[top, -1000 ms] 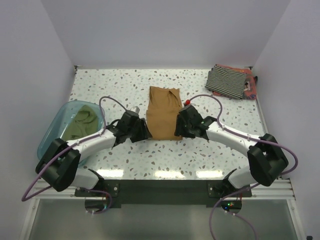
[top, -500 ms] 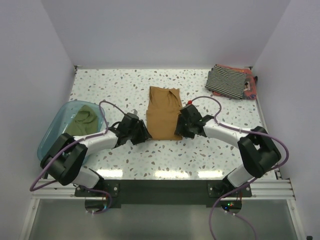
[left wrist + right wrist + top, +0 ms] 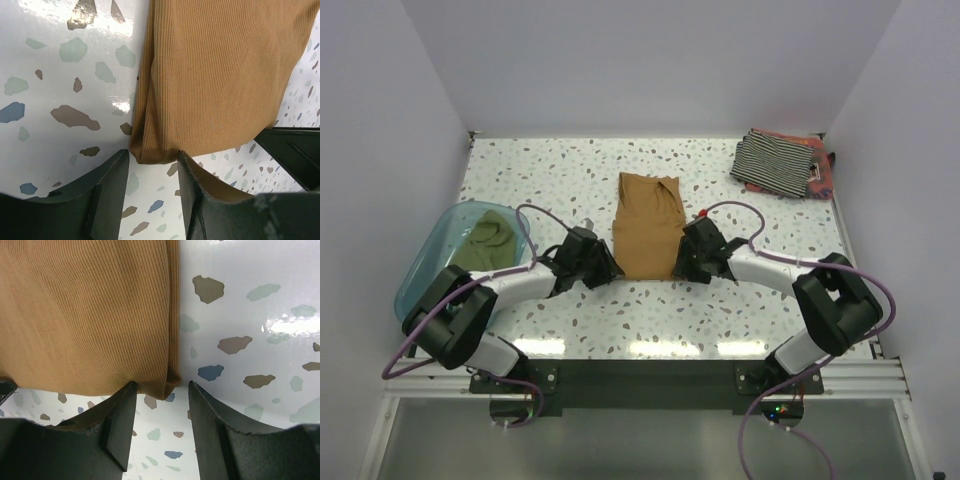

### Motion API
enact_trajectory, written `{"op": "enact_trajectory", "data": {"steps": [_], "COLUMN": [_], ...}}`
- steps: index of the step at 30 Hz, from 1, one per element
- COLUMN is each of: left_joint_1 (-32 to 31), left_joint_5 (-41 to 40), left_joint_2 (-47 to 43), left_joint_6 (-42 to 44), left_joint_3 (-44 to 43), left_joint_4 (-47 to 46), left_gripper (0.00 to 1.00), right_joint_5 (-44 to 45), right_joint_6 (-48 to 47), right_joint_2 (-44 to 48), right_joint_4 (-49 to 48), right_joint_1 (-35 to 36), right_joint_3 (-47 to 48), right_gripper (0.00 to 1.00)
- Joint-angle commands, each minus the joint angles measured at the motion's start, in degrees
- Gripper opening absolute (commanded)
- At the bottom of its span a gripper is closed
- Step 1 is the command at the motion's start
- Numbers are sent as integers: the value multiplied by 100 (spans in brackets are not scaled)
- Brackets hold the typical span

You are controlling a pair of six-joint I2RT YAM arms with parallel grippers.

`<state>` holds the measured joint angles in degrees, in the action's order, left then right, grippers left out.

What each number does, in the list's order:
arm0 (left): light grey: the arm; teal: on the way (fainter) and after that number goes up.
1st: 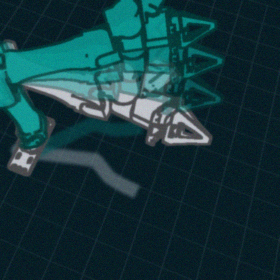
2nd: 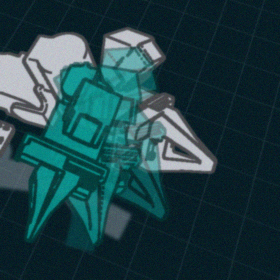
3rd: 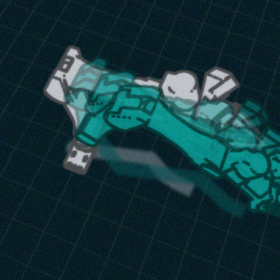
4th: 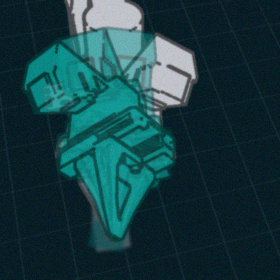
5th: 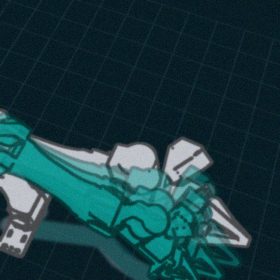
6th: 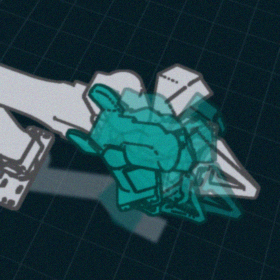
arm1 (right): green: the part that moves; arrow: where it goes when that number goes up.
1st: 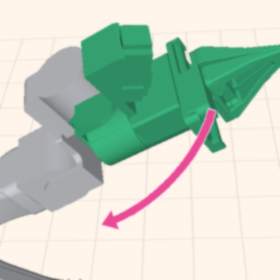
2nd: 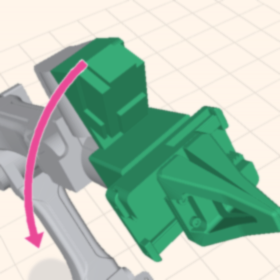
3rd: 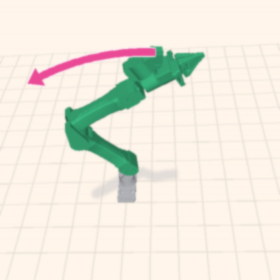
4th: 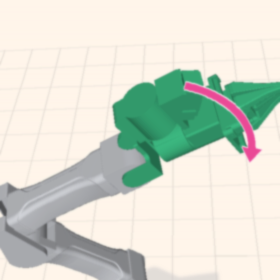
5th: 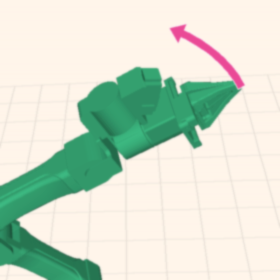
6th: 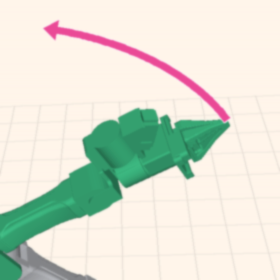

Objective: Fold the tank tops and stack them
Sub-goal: Fold the tank top

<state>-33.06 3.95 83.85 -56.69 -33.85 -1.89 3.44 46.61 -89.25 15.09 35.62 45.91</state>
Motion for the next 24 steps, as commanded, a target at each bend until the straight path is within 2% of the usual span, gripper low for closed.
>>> {"op": "enact_trajectory", "data": {"steps": [1,7,9,15,16,18,21,24], "left_joint_1": [36,28,28,10,1,-42,-148,-253], "left_joint_5": [-306,-596,-614,-614,-579,-553,-553,-518], "left_joint_2": [87,298,385,614,632,571,370,-34], "left_joint_6": [-97,-80,-62,43,70,114,166,167], "left_joint_3": [106,27,18,1,1,1,27,220], "left_joint_4": [4,75,49,-13,-4,39,180,496], "left_gripper": [49,44,39,16,9,1,0,0], "right_joint_5": [60,104,121,148,148,113,60,42], "right_joint_6": [111,76,59,-3,-29,-82,-178,-266], "right_joint_2": [-136,-198,-215,-277,-277,-251,-119,187], "right_joint_4": [-138,-129,-156,-182,-182,-200,-121,29], "right_joint_1": [-2,-2,-2,-2,-2,-2,24,164], "right_joint_3": [-91,-47,-56,-47,-47,-56,-117,-275], "right_gripper": [49,40,38,25,20,15,2,0]}}
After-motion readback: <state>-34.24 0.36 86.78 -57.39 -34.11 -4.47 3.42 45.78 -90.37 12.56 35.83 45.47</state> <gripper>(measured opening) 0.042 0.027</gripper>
